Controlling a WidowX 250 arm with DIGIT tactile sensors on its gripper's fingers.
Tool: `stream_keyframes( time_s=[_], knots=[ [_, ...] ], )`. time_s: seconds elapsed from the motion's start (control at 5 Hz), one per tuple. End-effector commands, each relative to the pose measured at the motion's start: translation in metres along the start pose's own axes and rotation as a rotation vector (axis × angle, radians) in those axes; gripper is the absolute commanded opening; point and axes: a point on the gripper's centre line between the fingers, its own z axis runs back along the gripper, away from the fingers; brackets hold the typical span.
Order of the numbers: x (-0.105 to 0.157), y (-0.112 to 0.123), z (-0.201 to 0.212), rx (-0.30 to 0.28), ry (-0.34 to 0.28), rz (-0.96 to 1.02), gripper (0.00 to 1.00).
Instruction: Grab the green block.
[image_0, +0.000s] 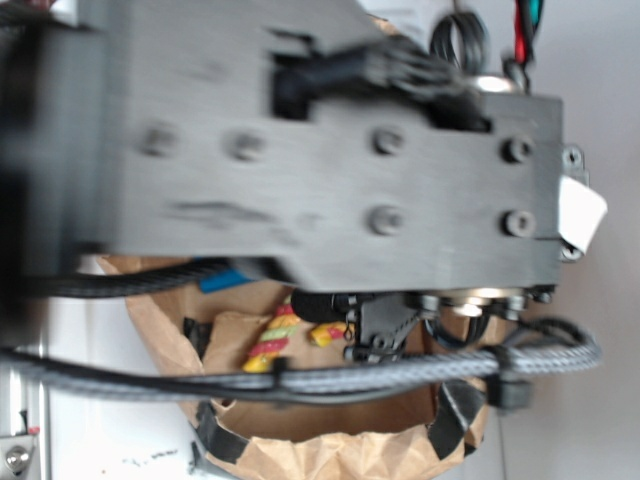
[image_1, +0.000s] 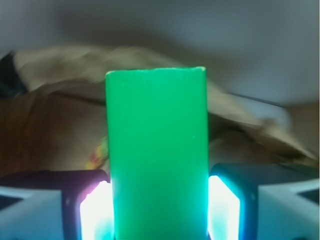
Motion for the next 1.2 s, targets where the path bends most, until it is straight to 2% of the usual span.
stream_keyframes(
  time_s=[0.0,0.4,0.8,1.0],
  knots=[
    [-0.013,0.008,0.033,0.032,-0.01,0.004,0.0],
    [-0.024,0.004,0.036,-0.01,0.025,-0.057,0.0],
    [-0.031,-0.004,0.04,-0.031,0.003,-0.087,0.0],
    [-0.031,-0.007,0.042,0.019,-0.02,-0.093,0.0]
  ],
)
